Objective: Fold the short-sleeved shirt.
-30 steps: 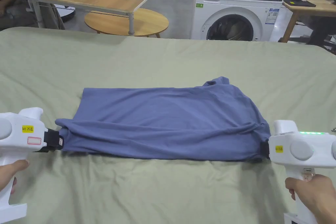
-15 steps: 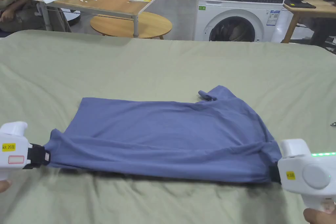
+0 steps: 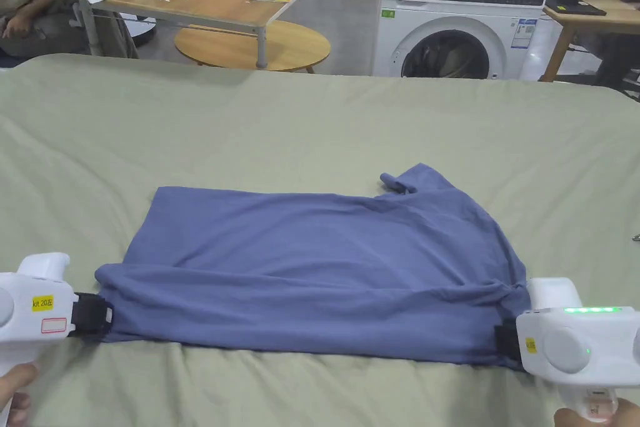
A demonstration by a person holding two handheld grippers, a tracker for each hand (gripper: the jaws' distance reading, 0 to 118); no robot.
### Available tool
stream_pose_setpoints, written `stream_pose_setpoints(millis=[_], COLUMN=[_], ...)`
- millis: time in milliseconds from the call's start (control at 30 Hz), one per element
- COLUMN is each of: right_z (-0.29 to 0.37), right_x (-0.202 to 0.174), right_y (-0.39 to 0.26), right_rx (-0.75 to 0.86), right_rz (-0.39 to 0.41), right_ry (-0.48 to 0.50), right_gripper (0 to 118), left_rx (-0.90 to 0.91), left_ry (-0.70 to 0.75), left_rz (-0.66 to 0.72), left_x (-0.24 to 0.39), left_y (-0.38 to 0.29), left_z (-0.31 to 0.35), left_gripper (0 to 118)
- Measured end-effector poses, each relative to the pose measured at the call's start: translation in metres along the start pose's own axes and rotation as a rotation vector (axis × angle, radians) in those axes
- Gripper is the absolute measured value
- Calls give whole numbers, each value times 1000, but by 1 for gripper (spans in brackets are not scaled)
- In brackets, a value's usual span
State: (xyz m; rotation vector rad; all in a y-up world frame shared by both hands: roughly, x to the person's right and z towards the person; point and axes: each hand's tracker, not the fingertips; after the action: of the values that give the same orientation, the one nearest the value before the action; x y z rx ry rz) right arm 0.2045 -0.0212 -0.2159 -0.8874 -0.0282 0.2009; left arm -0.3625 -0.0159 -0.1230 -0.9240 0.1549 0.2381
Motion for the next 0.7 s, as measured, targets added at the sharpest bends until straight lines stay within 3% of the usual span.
stream_pose_setpoints(millis=[33, 67, 367, 433, 500, 600, 700], right_z=[7, 16, 51, 55, 57, 56, 53], right_x=[-1, -4, -47, -58, -72, -87, -96], right_y=[5, 13, 54, 59, 64, 71, 77], right_rx=[32, 71, 501, 567, 620, 653, 649], right_rz=[-9, -19, -115, -132, -125, -104, -91], right_ry=[18, 38, 99, 115, 100, 99, 114], right_gripper=[63, 63, 62, 48, 11, 0, 0], left_rx=[30, 69, 455, 537, 594, 569, 554], left_ry=[2, -6, -12, -6, 2, 0, -3], left_rz=[-3, -5, -132, -137, -146, -160, -150], left_x=[4, 9, 67, 77, 84, 90, 91], left_y=[3, 8, 30, 31, 34, 42, 51], left_z=[4, 10, 38, 43, 47, 44, 40], left_gripper=[41, 42, 41, 30, 0, 0, 0])
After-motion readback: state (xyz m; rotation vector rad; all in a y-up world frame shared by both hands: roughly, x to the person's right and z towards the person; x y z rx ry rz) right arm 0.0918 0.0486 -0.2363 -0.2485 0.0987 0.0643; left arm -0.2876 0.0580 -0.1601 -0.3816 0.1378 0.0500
